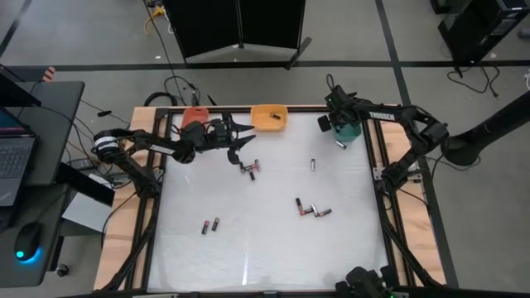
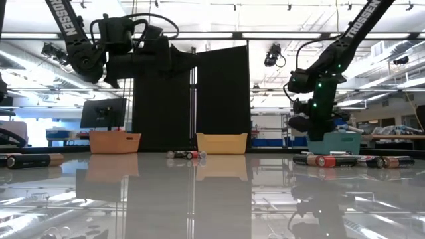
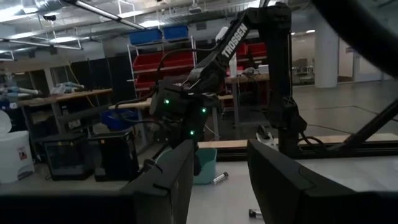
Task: Sort batteries
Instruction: Put the black battery into the green bin, then put the gold battery into the yellow bin
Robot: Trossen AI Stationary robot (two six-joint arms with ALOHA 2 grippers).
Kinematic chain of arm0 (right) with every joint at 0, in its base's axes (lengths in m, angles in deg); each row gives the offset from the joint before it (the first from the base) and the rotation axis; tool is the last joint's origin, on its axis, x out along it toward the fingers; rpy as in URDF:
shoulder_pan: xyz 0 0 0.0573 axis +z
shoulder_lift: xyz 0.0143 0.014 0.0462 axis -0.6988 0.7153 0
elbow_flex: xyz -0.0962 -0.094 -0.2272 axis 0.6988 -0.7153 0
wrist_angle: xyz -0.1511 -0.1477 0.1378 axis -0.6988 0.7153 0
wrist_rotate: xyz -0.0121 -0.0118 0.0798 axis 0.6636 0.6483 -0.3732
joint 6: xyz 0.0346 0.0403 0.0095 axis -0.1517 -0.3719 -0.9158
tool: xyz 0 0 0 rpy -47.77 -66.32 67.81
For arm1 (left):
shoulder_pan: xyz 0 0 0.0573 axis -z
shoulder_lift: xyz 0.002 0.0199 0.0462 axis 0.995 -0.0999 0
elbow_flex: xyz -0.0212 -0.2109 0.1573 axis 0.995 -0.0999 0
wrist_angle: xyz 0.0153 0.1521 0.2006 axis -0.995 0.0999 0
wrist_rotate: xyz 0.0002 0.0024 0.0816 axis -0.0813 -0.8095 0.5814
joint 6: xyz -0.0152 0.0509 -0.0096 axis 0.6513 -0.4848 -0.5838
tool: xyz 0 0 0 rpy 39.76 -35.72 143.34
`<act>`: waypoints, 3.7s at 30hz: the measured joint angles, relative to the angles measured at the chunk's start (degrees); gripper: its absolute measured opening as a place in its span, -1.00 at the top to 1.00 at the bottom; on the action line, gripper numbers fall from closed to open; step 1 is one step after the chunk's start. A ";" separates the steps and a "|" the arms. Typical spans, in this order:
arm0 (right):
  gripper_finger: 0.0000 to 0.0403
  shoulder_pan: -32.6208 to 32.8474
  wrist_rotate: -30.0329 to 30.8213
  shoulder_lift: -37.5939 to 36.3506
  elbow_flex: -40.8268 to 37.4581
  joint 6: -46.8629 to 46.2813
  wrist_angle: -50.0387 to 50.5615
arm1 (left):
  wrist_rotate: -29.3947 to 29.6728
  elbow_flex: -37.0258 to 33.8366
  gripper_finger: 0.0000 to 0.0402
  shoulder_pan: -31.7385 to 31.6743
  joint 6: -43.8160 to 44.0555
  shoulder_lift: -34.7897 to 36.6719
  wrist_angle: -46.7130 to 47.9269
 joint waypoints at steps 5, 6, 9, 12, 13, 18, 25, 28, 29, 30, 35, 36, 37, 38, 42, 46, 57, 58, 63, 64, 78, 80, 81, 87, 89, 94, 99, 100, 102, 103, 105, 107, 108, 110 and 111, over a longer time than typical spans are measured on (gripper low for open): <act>0.46 -0.06 0.01 0.00 0.02 0.30 0.14 | 0.00 0.00 0.22 0.00 0.04 0.00 1.31; 0.47 -0.06 0.13 -0.04 0.02 1.02 0.06 | 0.00 0.00 0.22 0.00 0.02 0.00 1.82; 0.46 -0.03 1.31 -1.29 0.58 2.97 2.14 | 0.00 0.01 0.22 0.00 0.02 0.00 1.82; 0.49 0.90 1.95 -4.27 2.98 4.22 6.98 | 0.00 0.00 0.22 0.00 -0.05 0.00 1.92; 0.52 1.62 2.00 -5.50 3.74 4.71 8.84 | 0.00 0.00 0.22 0.00 -0.07 0.00 1.88; 0.86 8.92 -1.24 -13.29 4.69 8.49 12.87 | 0.00 0.02 0.22 0.00 -0.25 0.00 1.92; 0.84 25.57 -9.39 -21.33 2.37 4.63 16.80 | 0.00 0.02 0.22 0.00 -0.31 0.00 1.99; 0.82 34.10 -10.17 -22.11 2.25 0.77 20.53 | 0.00 0.02 0.22 0.01 -0.26 0.00 2.19; 0.82 36.99 -10.34 -22.19 2.23 -0.42 21.67 | 0.00 0.02 0.22 0.02 -0.25 0.00 2.34; 0.82 39.85 -10.37 -22.25 2.23 -1.71 22.97 | 0.00 0.02 0.22 0.02 -0.25 0.00 2.40; 0.75 53.14 -11.64 -22.09 2.21 -8.82 30.40 | -0.01 0.02 0.22 0.02 -0.29 0.00 2.49; 0.71 55.42 -12.00 -22.08 2.19 -10.04 31.22 | -0.02 0.02 0.22 0.02 -0.31 0.00 2.49; 0.66 57.52 -12.33 -22.08 2.19 -10.94 31.74 | -0.02 0.02 0.22 0.02 -0.31 0.00 2.49; 0.61 59.55 -12.44 -22.08 2.19 -11.38 32.03 | -0.02 0.02 0.22 0.02 -0.33 0.00 2.49; 0.37 65.52 -14.16 -21.27 2.19 -11.97 32.21 | -0.02 0.02 0.22 0.02 -0.36 0.00 2.59; 0.20 68.31 -14.62 -18.28 2.19 -13.55 31.98 | -0.02 0.02 0.22 0.02 -0.42 -0.02 2.69; 0.13 73.54 -18.70 -7.59 2.19 -7.21 25.11 | -0.02 0.07 0.22 0.02 -0.46 -0.02 4.97; 0.13 74.12 -18.78 -6.76 2.19 -6.44 24.98 | -0.02 0.07 0.22 0.02 -0.46 -0.02 5.23; 0.13 75.76 -18.61 -3.27 2.19 -4.86 24.30 | -0.02 0.07 0.22 0.02 -0.71 -0.02 5.38; 0.14 75.90 -18.38 -2.76 2.19 -4.79 24.04 | -0.02 0.07 0.22 0.02 -0.80 -0.02 5.40; 0.40 76.11 -17.07 2.64 2.31 -1.29 23.05 | -0.02 0.07 0.22 0.00 -0.88 -0.02 5.47; 0.52 76.11 -17.37 2.49 2.27 -1.29 23.05 | -0.02 0.07 0.22 0.00 -0.89 -0.02 5.48; 0.59 76.11 -17.57 2.49 2.27 -1.29 23.05 | -0.02 0.07 0.22 0.00 -0.88 -0.02 5.48; 0.72 76.42 -18.61 2.33 2.29 -0.48 23.13 | -0.02 0.07 0.22 0.00 -0.88 -0.04 5.48; 0.72 76.53 -20.29 1.96 2.27 -1.08 23.51 | -0.02 0.07 0.22 0.00 -0.90 -0.04 5.48; 0.72 77.48 -23.27 1.62 3.48 -2.70 29.82 | -0.02 0.07 0.22 0.00 -0.90 -0.04 5.48; 0.72 76.48 -23.26 1.57 5.79 -3.20 33.43 | -0.02 0.07 0.22 0.00 -0.90 -0.04 5.48; 0.72 75.82 -23.00 1.56 6.54 -2.85 33.44 | -0.02 0.07 0.22 0.00 -0.90 -0.04 5.48; 0.72 74.30 -20.70 1.53 8.41 -1.10 34.39 | -0.02 0.07 0.22 0.00 -0.90 -0.04 5.48; 0.72 73.39 -19.35 1.53 9.64 0.24 35.39 | -0.02 0.07 0.22 0.00 -0.90 -0.04 5.48; 0.72 71.20 -16.55 1.53 12.68 3.25 36.92 | -0.01 0.07 0.22 0.00 -0.90 -0.04 5.48; 0.72 68.49 -13.59 1.51 15.84 6.50 38.08 | -0.01 0.07 0.22 0.00 -0.90 -0.04 5.48; 0.72 67.03 -11.70 1.49 17.18 8.35 38.01 | -0.01 0.07 0.22 0.00 -0.90 -0.04 5.48; 0.72 63.99 -7.21 1.49 19.46 12.03 36.02 | -0.02 0.07 0.22 0.00 -0.95 -0.04 5.48; 0.72 62.17 -5.75 1.47 20.27 14.17 34.50 | 0.00 0.07 0.22 -0.05 -1.25 -0.04 5.48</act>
